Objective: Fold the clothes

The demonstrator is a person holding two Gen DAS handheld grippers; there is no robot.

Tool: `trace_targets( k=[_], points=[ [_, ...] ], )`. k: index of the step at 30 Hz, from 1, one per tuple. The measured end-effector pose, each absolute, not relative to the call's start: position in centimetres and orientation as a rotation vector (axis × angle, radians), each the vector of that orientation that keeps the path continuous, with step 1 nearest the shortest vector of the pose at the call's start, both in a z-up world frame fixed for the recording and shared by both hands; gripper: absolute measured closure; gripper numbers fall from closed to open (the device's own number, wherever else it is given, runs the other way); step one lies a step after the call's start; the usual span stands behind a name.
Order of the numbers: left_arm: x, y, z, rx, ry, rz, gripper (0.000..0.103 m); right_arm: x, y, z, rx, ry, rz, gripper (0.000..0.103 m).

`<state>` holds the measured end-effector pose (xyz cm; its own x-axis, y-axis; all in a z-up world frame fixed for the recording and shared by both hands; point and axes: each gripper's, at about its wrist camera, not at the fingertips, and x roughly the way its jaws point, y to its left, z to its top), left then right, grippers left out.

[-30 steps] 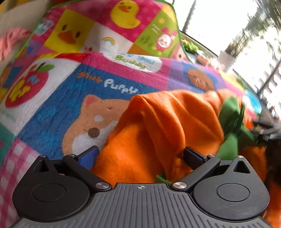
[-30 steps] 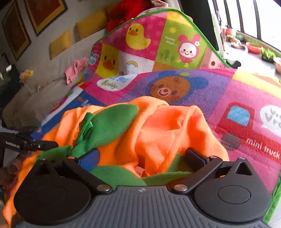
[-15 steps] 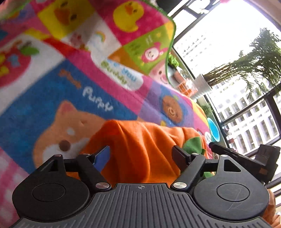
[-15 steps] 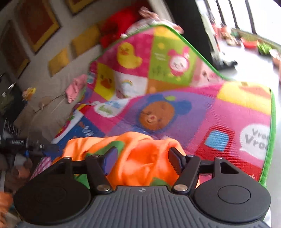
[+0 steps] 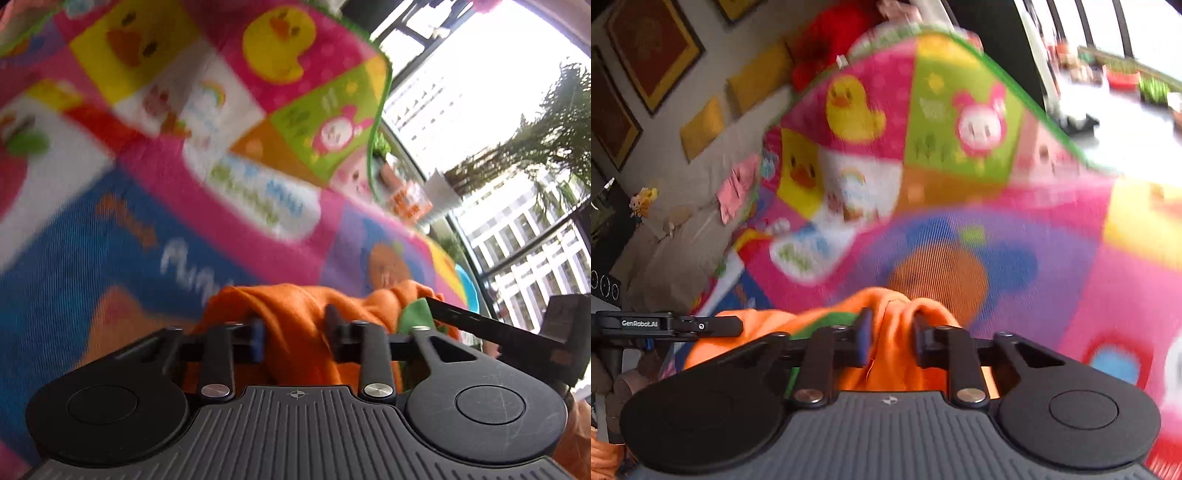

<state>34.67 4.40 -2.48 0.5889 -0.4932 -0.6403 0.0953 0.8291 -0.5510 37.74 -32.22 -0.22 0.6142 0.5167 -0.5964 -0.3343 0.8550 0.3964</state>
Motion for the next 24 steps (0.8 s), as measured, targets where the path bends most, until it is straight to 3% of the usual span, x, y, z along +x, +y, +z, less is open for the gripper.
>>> trace_targets(
  k=[6, 11, 15, 17, 19, 24],
  points=[
    [32.9, 4.2, 2.4, -0.43, 0.707, -0.408, 0.084, 35.5, -33.1, 4.1, 0.201, 0.622, 0.512, 0.093],
    [30.5, 3.5, 1.9, -0.388, 0.753, -0.43, 0.079, 33.5, -33.4, 3.6, 0.129, 0.666, 0.49, 0.092],
    [30.1, 4.2, 0.4, -0.424, 0.807, -0.401, 0.049, 32.9, -34.2, 2.6, 0.133, 0.698, 0.465, 0.068],
    [30.2, 4.9, 0.1, -0.45, 0.816, -0.397, 0.042, 33.1, -34.4, 2.3, 0.142, 0.707, 0.461, 0.059],
    [30.4, 5.1, -0.2, -0.456, 0.823, -0.394, 0.026, 33.6, -34.3, 1.8, 0.157, 0.723, 0.466, 0.043],
    [32.0, 4.1, -2.7, -0.472, 0.891, -0.392, 0.018, 36.3, -32.7, -1.6, 0.205, 0.81, 0.477, 0.038]
  ],
)
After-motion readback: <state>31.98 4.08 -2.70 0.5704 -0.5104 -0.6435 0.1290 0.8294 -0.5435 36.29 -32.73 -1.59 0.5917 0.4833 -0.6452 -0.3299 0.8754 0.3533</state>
